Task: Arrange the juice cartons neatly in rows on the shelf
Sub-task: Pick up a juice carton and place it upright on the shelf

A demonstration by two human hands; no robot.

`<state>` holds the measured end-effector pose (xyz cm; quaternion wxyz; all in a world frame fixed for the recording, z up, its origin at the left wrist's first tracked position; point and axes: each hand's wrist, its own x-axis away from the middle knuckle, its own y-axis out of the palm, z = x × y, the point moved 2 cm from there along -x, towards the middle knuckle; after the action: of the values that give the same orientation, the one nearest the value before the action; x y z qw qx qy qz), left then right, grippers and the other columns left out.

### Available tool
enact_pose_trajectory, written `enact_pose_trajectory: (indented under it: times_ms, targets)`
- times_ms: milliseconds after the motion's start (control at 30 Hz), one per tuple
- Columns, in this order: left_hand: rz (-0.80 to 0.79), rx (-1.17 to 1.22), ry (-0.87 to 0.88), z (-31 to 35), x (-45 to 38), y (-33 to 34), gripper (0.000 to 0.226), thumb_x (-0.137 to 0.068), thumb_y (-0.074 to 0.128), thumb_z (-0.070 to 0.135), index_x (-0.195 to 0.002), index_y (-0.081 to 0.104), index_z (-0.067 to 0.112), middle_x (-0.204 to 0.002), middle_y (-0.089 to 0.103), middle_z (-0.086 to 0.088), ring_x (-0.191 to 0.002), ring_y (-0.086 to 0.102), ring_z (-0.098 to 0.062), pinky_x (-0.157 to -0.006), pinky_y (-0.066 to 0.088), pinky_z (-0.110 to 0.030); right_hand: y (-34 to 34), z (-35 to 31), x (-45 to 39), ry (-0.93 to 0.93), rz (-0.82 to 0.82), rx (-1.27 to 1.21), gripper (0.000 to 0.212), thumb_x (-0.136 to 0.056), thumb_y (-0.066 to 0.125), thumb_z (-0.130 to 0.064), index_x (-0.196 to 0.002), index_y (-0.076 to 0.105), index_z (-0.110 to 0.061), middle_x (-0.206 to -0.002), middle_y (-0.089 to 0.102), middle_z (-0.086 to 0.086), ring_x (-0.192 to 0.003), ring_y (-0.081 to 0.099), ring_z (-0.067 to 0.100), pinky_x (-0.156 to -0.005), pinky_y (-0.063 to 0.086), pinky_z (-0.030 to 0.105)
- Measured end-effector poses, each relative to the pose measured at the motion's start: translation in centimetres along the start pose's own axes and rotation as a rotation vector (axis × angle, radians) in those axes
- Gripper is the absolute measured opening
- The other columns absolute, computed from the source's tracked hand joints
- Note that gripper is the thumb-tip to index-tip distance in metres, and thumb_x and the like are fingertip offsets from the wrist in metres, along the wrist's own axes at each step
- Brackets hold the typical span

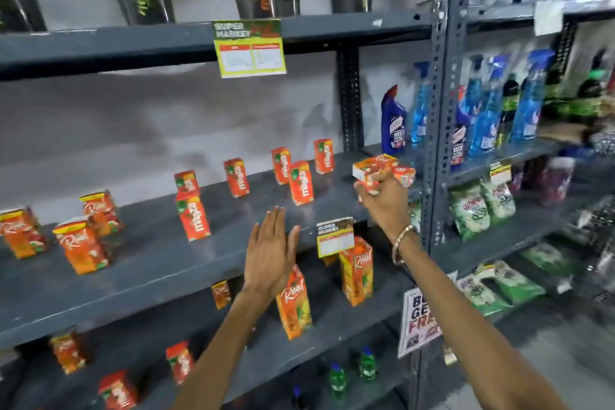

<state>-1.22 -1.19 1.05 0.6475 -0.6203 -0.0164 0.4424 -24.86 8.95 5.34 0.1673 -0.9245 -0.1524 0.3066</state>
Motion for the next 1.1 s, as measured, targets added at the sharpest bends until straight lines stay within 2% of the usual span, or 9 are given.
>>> enact_pose_trajectory:
  times_ms: [133, 233, 367, 600, 767, 900, 967, 1033, 1100]
  targets:
    - [0.007, -0.035, -0.107, -0.3, -1.7, 1.2, 0.066, -0.102, 0.019, 0.055, -0.145, 0.041, 0.01, -0.147, 0.051, -0.012, -0.133, 0.05, -0.031, -0.114, 0.036, -0.047, -0.8, 0.9, -4.5, 0.107, 0.024, 0.095, 0.08, -0.067, 0.075, -0.059, -0.121, 0.051, -0.004, -0.121, 0.057, 0.017, -0.116, 0.05, 0.036, -0.097, 0.042, 0.042]
    - [0.036, -0.13, -0.113, -0.3, -2.0, 2.2, 0.065, -0.101, 0.021, 0.055, -0.137, 0.05, 0.009, -0.137, 0.062, -0.012, -0.124, 0.058, -0.031, -0.109, 0.041, -0.046, -0.2, 1.2, -6.4, 0.109, 0.01, 0.255, 0.112, -0.056, 0.073, -0.075, -0.13, 0.043, 0.002, -0.127, 0.053, 0.021, -0.119, 0.049, 0.039, -0.103, 0.039, 0.045]
    - [0.049, -0.246, -0.088, -0.5, -1.9, 2.8, 0.066, -0.101, 0.023, 0.054, -0.137, 0.054, 0.008, -0.138, 0.061, -0.011, -0.13, 0.055, -0.029, -0.116, 0.033, -0.049, 1.4, 2.4, -8.0, 0.218, -0.026, 0.236, 0.148, -0.038, 0.058, -0.095, -0.142, 0.03, 0.007, -0.14, 0.047, 0.023, -0.131, 0.044, 0.042, -0.111, 0.036, 0.05]
    - [0.025, -0.268, -0.104, -0.5, -2.0, 3.0, 0.066, -0.101, 0.021, 0.056, -0.138, 0.054, 0.011, -0.141, 0.06, -0.008, -0.133, 0.053, -0.026, -0.12, 0.028, -0.049, 2.5, 3.7, -9.7, 0.315, -0.074, 0.207, 0.134, -0.052, 0.064, -0.087, -0.143, 0.034, 0.006, -0.153, 0.03, 0.029, -0.144, 0.024, 0.046, -0.117, 0.019, 0.053]
    - [0.027, -0.263, -0.109, -0.4, -2.0, 3.0, 0.066, -0.101, 0.021, 0.056, -0.138, 0.054, 0.012, -0.142, 0.059, -0.007, -0.134, 0.052, -0.026, -0.121, 0.027, -0.05, 1.4, 3.8, -10.0, 0.223, -0.085, 0.145, 0.11, -0.064, 0.076, -0.067, -0.137, 0.032, 0.002, -0.144, 0.046, 0.027, -0.139, 0.037, 0.044, -0.118, 0.014, 0.053]
    - [0.014, -0.258, -0.114, -0.5, -2.0, 3.1, 0.067, -0.101, 0.019, 0.056, -0.14, 0.052, 0.013, -0.144, 0.057, -0.006, -0.136, 0.051, -0.025, -0.121, 0.026, -0.049, 1.3, 2.7, -10.1, 0.09, -0.104, -0.033, 0.085, -0.064, 0.085, -0.045, -0.124, 0.035, -0.011, -0.121, 0.066, 0.013, -0.116, 0.061, 0.036, -0.111, 0.033, 0.05]
    - [0.0, -0.257, -0.105, -0.6, -2.0, 3.0, 0.069, -0.101, 0.016, 0.057, -0.141, 0.051, 0.014, -0.145, 0.056, -0.006, -0.137, 0.049, -0.025, -0.121, 0.027, -0.048, 1.5, 2.0, -10.1, 0.057, -0.107, -0.179, 0.079, -0.062, 0.089, -0.023, -0.121, 0.036, -0.013, -0.117, 0.063, 0.013, -0.109, 0.064, 0.031, -0.094, 0.05, 0.037]
    - [-0.017, -0.237, -0.093, -0.7, -1.9, 2.9, 0.072, -0.1, 0.012, 0.059, -0.142, 0.05, 0.014, -0.147, 0.054, -0.006, -0.139, 0.047, -0.024, -0.12, 0.029, -0.046, 1.6, 1.4, -9.8, 0.055, -0.15, -0.343, 0.078, -0.066, 0.084, -0.001, -0.126, 0.036, -0.009, -0.118, 0.062, 0.011, -0.103, 0.064, 0.023, -0.081, 0.051, 0.022]
    - [-0.03, -0.217, -0.073, -0.9, -1.9, 2.6, 0.074, -0.099, 0.011, 0.06, -0.144, 0.047, 0.015, -0.151, 0.05, -0.005, -0.142, 0.043, -0.023, -0.12, 0.028, -0.044, 1.8, 1.0, -9.3, 0.103, -0.189, -0.487, 0.075, -0.068, 0.082, 0.006, -0.129, 0.04, -0.008, -0.119, 0.064, 0.009, -0.103, 0.065, 0.022, -0.087, 0.056, 0.032]
